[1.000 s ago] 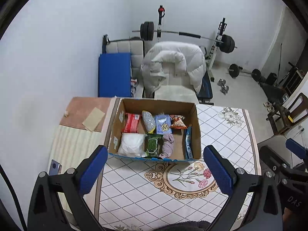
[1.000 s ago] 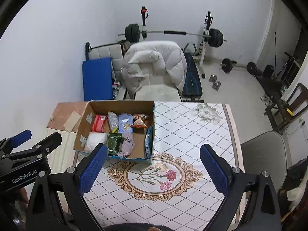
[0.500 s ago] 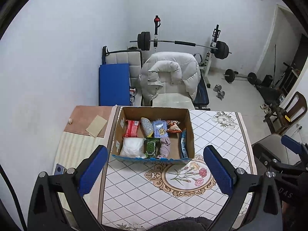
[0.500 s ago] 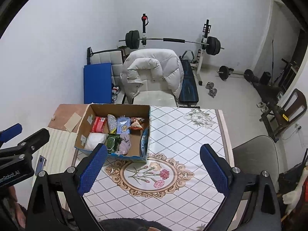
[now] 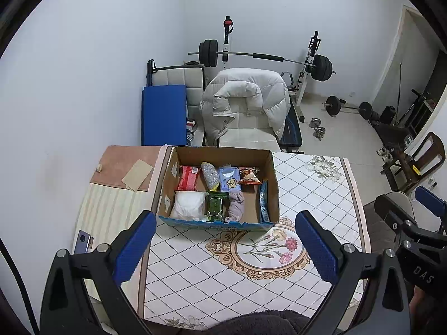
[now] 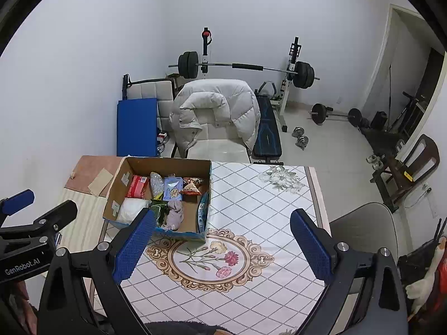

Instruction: Organize soft objects

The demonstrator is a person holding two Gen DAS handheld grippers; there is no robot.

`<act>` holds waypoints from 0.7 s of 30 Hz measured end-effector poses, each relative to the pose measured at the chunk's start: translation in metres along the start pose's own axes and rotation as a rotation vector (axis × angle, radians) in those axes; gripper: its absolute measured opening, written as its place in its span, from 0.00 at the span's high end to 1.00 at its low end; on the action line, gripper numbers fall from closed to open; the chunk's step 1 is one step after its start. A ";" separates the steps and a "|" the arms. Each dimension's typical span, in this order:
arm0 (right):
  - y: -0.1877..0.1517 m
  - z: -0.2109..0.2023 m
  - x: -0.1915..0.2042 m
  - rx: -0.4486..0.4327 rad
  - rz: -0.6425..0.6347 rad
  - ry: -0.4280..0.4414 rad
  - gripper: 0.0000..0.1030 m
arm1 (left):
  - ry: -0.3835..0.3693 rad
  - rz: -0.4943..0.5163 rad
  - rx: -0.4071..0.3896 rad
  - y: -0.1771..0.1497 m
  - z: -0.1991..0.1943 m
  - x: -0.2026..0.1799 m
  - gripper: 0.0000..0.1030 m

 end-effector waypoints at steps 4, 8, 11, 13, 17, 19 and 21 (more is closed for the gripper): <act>-0.001 0.000 -0.001 0.003 0.003 0.001 0.04 | 0.001 0.005 0.004 -0.001 0.002 -0.002 0.01; -0.001 0.000 -0.002 0.004 0.008 -0.005 0.04 | 0.002 0.002 0.002 -0.001 0.002 -0.002 0.01; 0.000 0.000 -0.002 -0.001 0.007 -0.001 0.04 | 0.004 0.004 0.001 -0.001 0.002 -0.001 0.01; -0.001 -0.001 -0.002 -0.001 0.006 0.004 0.04 | 0.006 0.003 0.000 -0.001 0.002 0.000 0.01; 0.000 -0.002 -0.002 -0.001 0.004 0.006 0.04 | 0.007 0.003 0.000 -0.001 0.002 0.000 0.01; 0.000 -0.003 -0.002 0.000 0.003 0.008 0.04 | 0.011 -0.001 -0.002 -0.001 0.000 0.001 0.01; 0.000 -0.004 -0.002 0.000 0.003 0.006 0.04 | 0.010 -0.001 -0.002 -0.001 0.000 0.001 0.01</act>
Point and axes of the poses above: each gripper's, at about its wrist camera, not at the fingertips, and z roughly the way its jaws point, x to its left, y to its top, the point moved 9 cm from there along z, roughly the way its jaws point, and after that the axes turned 11 degrees about -x, right-handed, at the moved point
